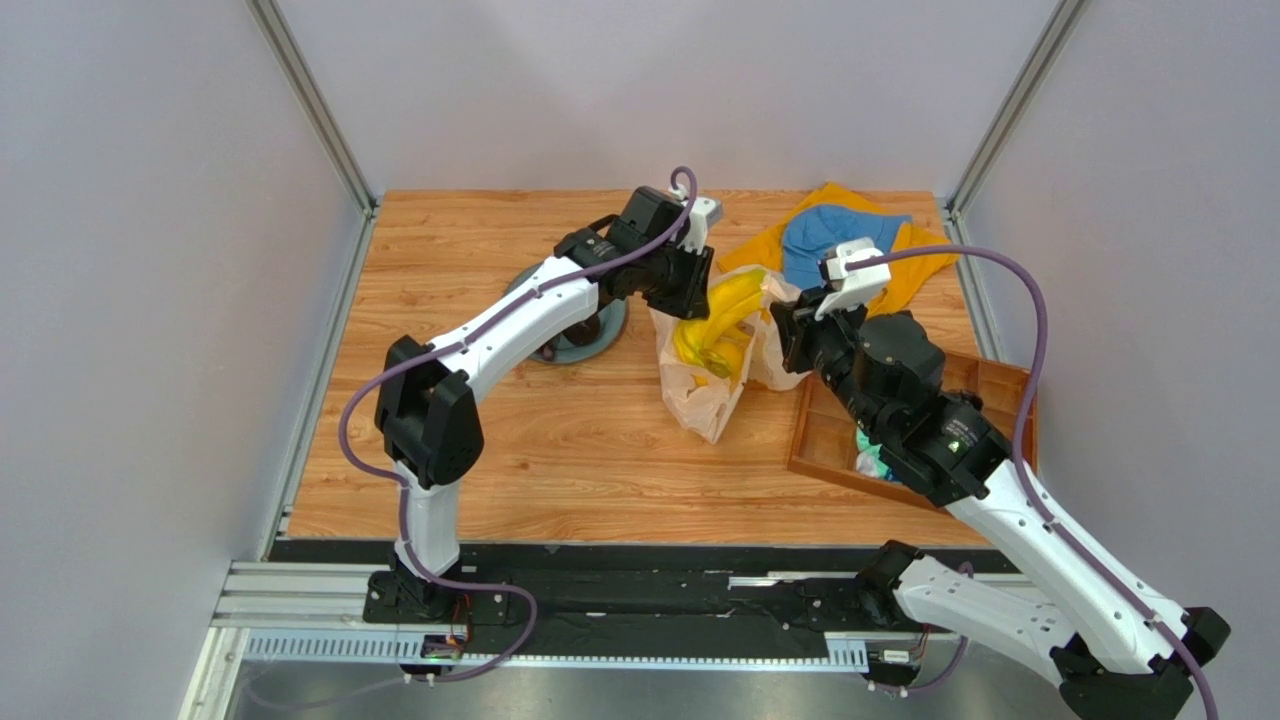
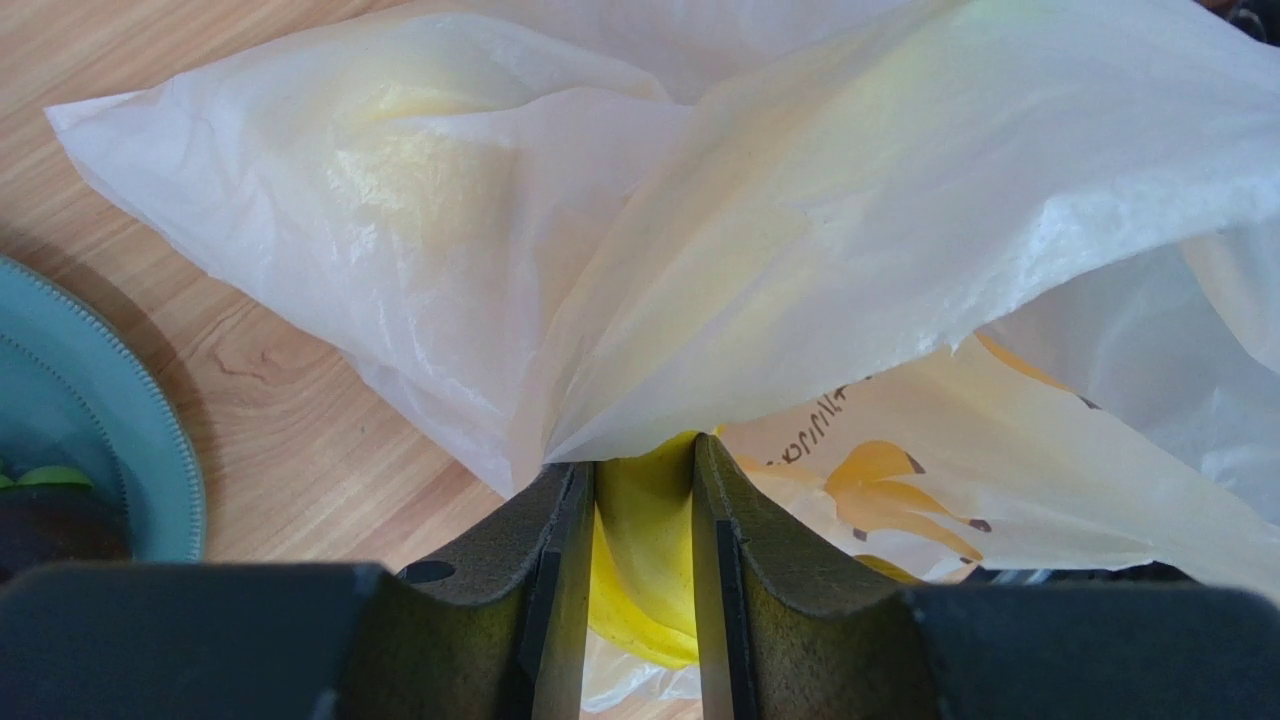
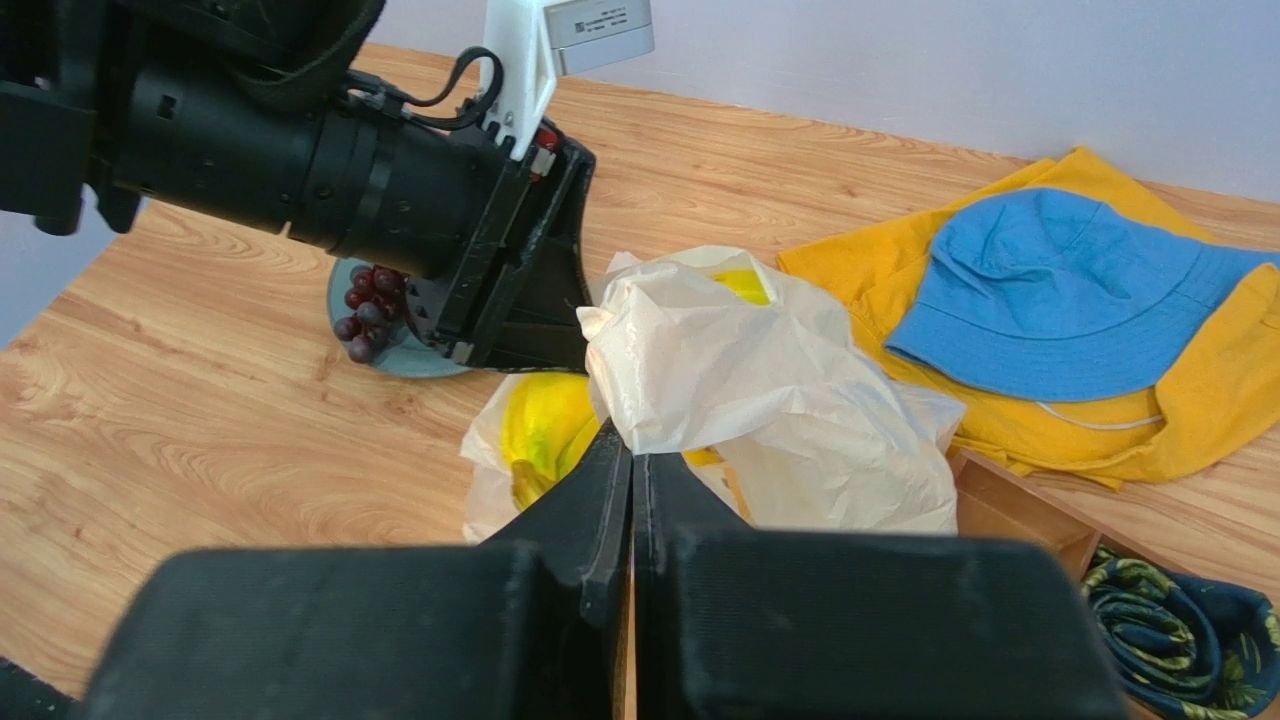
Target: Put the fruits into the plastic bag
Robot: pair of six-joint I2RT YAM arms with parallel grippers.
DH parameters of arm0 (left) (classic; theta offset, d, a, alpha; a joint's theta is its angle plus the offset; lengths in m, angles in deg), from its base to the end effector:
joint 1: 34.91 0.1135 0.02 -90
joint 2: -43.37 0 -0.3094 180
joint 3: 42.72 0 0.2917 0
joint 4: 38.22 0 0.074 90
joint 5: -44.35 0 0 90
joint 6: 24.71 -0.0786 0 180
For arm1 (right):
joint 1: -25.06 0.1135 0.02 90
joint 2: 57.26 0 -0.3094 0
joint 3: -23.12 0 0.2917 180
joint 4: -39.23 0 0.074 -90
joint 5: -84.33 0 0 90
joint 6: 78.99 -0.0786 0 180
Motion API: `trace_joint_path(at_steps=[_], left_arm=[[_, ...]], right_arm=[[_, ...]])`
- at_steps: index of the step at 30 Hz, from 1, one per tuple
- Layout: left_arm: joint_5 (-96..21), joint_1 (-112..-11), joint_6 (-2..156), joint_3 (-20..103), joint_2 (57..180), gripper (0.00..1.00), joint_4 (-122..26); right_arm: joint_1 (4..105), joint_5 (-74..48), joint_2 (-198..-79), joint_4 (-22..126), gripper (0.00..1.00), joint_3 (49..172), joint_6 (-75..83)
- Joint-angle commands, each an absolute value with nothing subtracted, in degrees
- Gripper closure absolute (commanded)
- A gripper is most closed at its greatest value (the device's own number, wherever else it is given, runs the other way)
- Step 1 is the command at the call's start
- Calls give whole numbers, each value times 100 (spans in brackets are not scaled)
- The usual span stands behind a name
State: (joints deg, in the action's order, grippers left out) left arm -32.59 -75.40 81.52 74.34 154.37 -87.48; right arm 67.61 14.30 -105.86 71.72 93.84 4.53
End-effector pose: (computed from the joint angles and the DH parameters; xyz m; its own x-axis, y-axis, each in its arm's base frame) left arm 0.3921 -0.3581 0.3301 -0.7117 0.2496 -0.6567 0.5821 0.7329 -0.3523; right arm 0.1884 0.1365 0.4288 -0.1756 -0.0172 -0.9843 -0.3706 0.9274 0.0499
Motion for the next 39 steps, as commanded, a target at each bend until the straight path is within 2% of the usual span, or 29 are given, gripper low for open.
trace_joint_path(at_steps=[1, 5, 6, 9, 10, 11, 17, 20, 24, 29, 32, 35, 39], left_arm=[[-3686, -7595, 8717, 7357, 15472, 68, -7998], [-3722, -7674, 8638, 7296, 15526, 55, -7936], [-3678, -7675, 8612, 7269, 15534, 45, -7919], [-3546, -7683, 8629, 7155, 15473, 34, -7787], [-3511, -7683, 8621, 7146, 15455, 25, -7761], [-3467, -7683, 8603, 7111, 15429, 22, -7734], [-2922, -7692, 8331, 6568, 14920, 19, -7155], [-3237, -7692, 8190, 5858, 14244, 18, -6733], [-4300, -7692, 8233, 4714, 12788, 15, -6101], [-4478, -7683, 8540, 3438, 11800, 10, -5774], [-4268, -7657, 8847, 2937, 11641, 13, -5985], [-3821, -7648, 9216, 2173, 11500, 18, -5468], [-3853, -7648, 9692, 1566, 11439, 21, -5045]], right_arm=[[6734, 1244, -10560, 6912, 100, 9291, 284], [6734, 1296, -10577, 6921, 100, 9308, 275], [6734, 1314, -10569, 6921, 100, 9300, 275], [6725, 1349, -10569, 6912, 100, 9291, 257], [6725, 1349, -10586, 6921, 100, 9291, 249], [6734, 1358, -10586, 6912, 100, 9291, 240], [6734, 1437, -10604, 6964, 100, 9300, 257], [6734, 1542, -10586, 7009, 100, 9326, 283], [6734, 1639, -10542, 7044, 100, 9326, 301], [6716, 1674, -10542, 7052, 100, 9352, 336], [6725, 1683, -10534, 7088, 100, 9388, 345], [6725, 1683, -10551, 7088, 100, 9370, 336], [6725, 1657, -10569, 7105, 100, 9388, 310]])
